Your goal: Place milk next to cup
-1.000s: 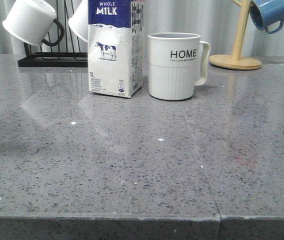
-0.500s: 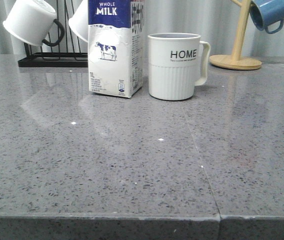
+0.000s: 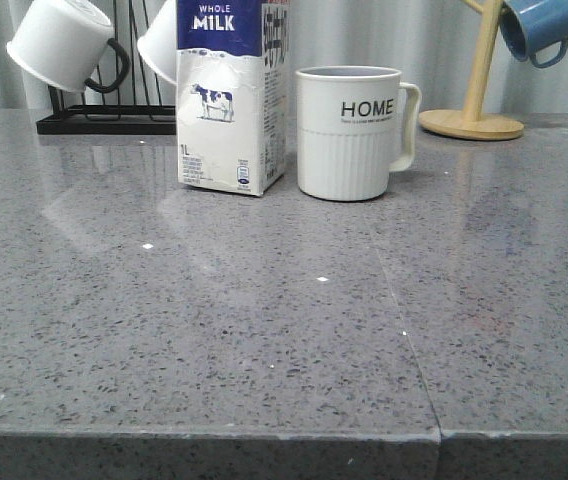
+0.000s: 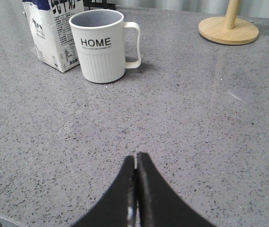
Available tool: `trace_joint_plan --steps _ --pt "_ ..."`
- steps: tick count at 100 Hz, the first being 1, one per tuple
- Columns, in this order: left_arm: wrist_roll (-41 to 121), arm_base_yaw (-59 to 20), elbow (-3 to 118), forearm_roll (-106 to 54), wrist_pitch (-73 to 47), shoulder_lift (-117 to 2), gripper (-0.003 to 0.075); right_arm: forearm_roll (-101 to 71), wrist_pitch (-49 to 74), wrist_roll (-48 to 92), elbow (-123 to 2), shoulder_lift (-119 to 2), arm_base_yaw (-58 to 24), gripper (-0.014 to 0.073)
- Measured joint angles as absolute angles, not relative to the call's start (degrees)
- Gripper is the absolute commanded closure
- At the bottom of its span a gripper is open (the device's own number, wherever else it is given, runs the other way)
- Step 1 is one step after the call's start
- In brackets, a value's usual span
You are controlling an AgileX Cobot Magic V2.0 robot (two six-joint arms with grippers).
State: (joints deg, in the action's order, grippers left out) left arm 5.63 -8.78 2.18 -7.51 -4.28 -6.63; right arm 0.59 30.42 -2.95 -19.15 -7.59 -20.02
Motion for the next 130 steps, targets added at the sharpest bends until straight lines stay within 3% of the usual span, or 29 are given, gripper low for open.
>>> trace_joint_plan --steps 17,44,130 --pt "3.54 -7.22 0.42 -3.94 0.00 -1.42 0.0741 0.59 30.42 -2.95 -19.15 -7.59 -20.02 0.0659" --pt "-0.90 -3.16 0.42 0.89 -3.83 0.33 0.0741 0.59 30.42 -2.95 -19.15 -7.59 -20.02 0.0659" --pt "-1.13 -3.17 0.42 1.51 -4.28 0.33 0.0741 0.59 30.29 -2.95 -19.15 -7.59 -20.02 0.0659"
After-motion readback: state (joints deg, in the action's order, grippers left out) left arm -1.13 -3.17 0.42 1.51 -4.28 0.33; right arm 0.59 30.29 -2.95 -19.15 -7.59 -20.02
